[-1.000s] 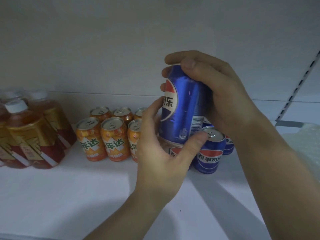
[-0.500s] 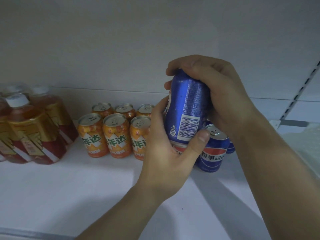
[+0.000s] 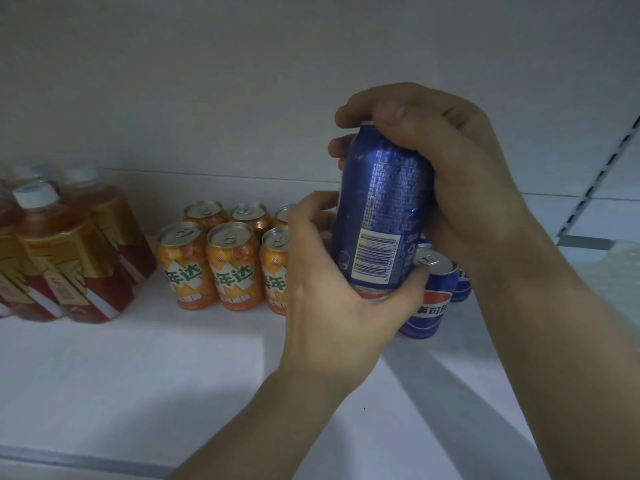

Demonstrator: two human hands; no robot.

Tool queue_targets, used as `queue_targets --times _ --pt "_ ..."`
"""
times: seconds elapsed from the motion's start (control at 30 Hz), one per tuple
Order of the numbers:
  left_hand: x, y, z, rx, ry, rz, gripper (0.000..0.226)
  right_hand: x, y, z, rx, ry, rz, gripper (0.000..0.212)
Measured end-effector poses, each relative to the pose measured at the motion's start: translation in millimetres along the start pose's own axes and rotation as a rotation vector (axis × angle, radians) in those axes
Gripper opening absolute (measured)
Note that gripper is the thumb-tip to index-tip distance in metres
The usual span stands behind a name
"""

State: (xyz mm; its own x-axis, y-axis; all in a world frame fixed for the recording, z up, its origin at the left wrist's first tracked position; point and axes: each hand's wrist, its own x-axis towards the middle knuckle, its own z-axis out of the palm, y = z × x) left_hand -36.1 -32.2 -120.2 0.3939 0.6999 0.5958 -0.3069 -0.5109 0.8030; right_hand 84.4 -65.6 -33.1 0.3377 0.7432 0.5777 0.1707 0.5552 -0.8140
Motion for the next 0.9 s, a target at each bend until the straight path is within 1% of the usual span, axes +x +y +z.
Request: queue_targets --times 0.07,0.13,0.2,0.27,0.3,0.37,0.43,0.5,0.53,0.6,0.7,0.8,0.9 --pt "0 -4 1 0.064 0.062 0.052 0.088 0 2 1 -0.012 -0.003 0.014 0.020" --pt "1 -7 1 0.049 0.068 0.053 0.085 0 5 2 -0.065 -0.004 0.033 0.019" --pt "3 -8 -1 -0.117 0.002 -0.037 0.077 1 6 3 -0.130 0.001 0.037 0.016" --pt "4 -9 -4 -0.317 -0.113 -0.126 0.071 1 5 1 -0.163 0.025 0.024 0.015" --pt "5 -9 -5 -0.375 -0.152 -0.151 0.069 1 4 -1 -0.160 0.037 0.022 0.016" --pt "4 -8 -4 -0.415 -0.183 -0.165 0.069 1 0 -5 -0.134 0.034 0.020 0.017" --pt "4 -5 -2 -0.392 -0.177 -0.148 0.076 1 -1 -7 -0.103 0.034 0.008 0.016" --pt "2 -2 1 -0.294 -0.145 -0.117 0.089 1 1 -6 -0.071 0.045 0.005 0.013" --pt "2 -3 1 -0.237 -0.113 -0.097 0.091 1 3 -4 -0.058 0.049 0.007 0.011" --pt "2 -5 2 -0.154 -0.041 -0.046 0.086 2 6 -2 -0.034 0.045 0.017 0.010" --pt "1 -7 2 -0.143 0.003 -0.015 0.079 3 9 1 -0.019 0.025 0.031 0.014" --pt "1 -8 1 -0.150 -0.001 -0.015 0.081 4 10 1 -0.006 0.007 0.072 0.024" --pt "1 -8 -1 -0.095 0.020 -0.017 0.089 3 11 -1 0.001 -0.010 0.103 0.028"
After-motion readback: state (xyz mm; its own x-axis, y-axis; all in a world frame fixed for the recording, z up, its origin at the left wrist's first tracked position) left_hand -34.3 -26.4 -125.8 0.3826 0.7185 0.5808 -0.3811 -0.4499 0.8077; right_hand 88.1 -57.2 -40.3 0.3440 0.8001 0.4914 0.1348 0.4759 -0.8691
